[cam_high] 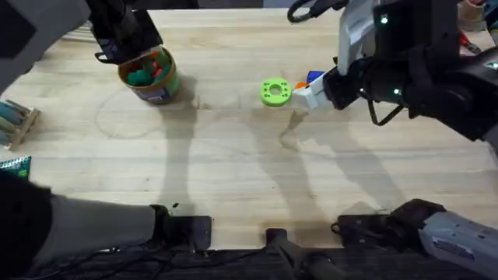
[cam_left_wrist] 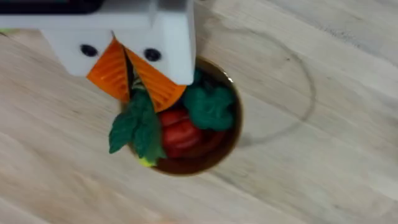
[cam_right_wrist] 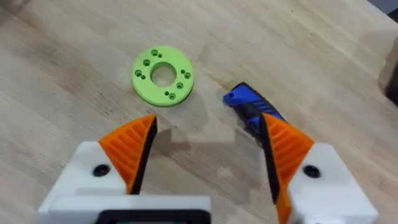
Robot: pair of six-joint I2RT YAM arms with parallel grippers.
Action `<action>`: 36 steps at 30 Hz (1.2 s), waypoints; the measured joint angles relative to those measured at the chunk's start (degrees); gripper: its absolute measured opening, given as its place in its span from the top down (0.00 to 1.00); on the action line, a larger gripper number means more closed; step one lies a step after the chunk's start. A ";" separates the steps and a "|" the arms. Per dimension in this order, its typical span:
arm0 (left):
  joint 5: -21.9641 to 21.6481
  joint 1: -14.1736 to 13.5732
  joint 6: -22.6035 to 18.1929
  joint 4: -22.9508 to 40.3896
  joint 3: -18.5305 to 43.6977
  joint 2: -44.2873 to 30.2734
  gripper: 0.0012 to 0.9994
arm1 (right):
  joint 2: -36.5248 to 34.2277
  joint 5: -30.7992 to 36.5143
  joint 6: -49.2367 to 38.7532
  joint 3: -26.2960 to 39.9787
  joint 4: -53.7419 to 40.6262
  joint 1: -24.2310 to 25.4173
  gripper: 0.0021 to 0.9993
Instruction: Pick up the gripper from the table and insert it into the empty holder that is missing its gripper. Then pick up a screw, insert it into the mounting hole, and use the screwdriver to tighten it. Finally, clean up the table by picking up the vegetable and placing it into the bucket.
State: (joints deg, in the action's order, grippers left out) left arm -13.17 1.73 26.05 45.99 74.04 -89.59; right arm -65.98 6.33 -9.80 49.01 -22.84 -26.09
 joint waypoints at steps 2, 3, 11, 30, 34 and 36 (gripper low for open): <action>0.00 0.71 0.63 -0.21 -0.02 -1.55 0.98 | 0.00 0.00 0.00 0.00 0.01 0.00 0.05; 0.00 0.93 0.93 -0.30 -0.02 -2.11 0.98 | 0.00 0.00 0.00 0.00 0.00 0.00 0.05; -0.02 1.14 1.78 -0.16 -0.02 -2.60 0.11 | 0.00 0.00 0.00 0.00 0.01 0.00 0.05; 7.99 -1.02 -5.87 18.28 6.18 16.94 0.01 | 8.57 -0.02 5.29 8.48 -15.43 0.00 0.01; 14.79 -3.71 -14.22 25.45 6.60 24.39 0.01 | 13.32 -0.02 8.43 9.92 -19.75 0.00 0.01; 16.89 -4.67 -17.28 27.87 6.58 26.22 0.01 | 14.67 -0.04 9.24 9.92 -21.89 0.00 0.01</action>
State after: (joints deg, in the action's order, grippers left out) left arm 3.73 -2.93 8.77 73.86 80.62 -63.38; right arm -51.31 6.29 -0.57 58.94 -44.73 -26.09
